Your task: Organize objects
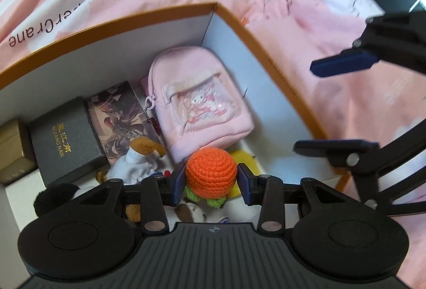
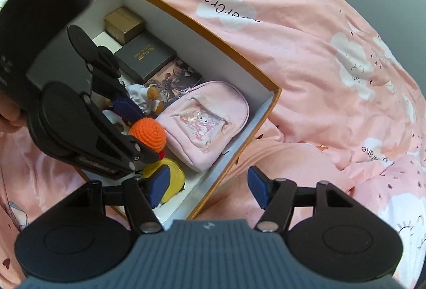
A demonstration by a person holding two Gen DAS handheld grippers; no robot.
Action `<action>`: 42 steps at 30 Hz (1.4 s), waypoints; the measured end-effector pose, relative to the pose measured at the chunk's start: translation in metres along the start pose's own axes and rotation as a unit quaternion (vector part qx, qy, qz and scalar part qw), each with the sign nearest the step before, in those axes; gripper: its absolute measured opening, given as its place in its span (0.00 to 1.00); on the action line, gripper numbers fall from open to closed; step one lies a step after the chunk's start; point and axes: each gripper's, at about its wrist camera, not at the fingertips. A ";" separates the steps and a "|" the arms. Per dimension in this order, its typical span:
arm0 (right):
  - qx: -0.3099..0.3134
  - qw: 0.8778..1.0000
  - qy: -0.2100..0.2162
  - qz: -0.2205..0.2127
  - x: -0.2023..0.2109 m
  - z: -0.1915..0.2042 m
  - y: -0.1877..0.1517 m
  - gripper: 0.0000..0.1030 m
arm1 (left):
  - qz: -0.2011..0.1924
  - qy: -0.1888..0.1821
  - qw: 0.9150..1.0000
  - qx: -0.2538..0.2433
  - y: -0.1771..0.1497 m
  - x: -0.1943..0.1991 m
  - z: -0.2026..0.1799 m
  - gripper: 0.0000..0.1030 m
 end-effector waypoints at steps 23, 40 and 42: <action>-0.024 1.000 0.014 -0.013 0.013 0.013 -0.013 0.64 | -0.071 0.035 0.997 -0.025 -0.021 0.069 -0.019 0.58; -0.202 0.970 0.054 -0.121 0.084 0.022 -0.017 0.82 | -0.308 0.211 0.927 -0.022 -0.084 0.181 -0.057 0.89; -0.226 0.962 0.045 -0.148 0.090 0.027 -0.022 0.86 | -0.324 0.230 0.917 -0.018 -0.092 0.180 -0.060 0.91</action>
Point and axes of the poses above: each gripper's, at about its wrist camera, not at the fingertips, and x roughly against the way its jaws point, z to its left, y to its top, and after that the axes turned 10 degrees about -y, right-handed
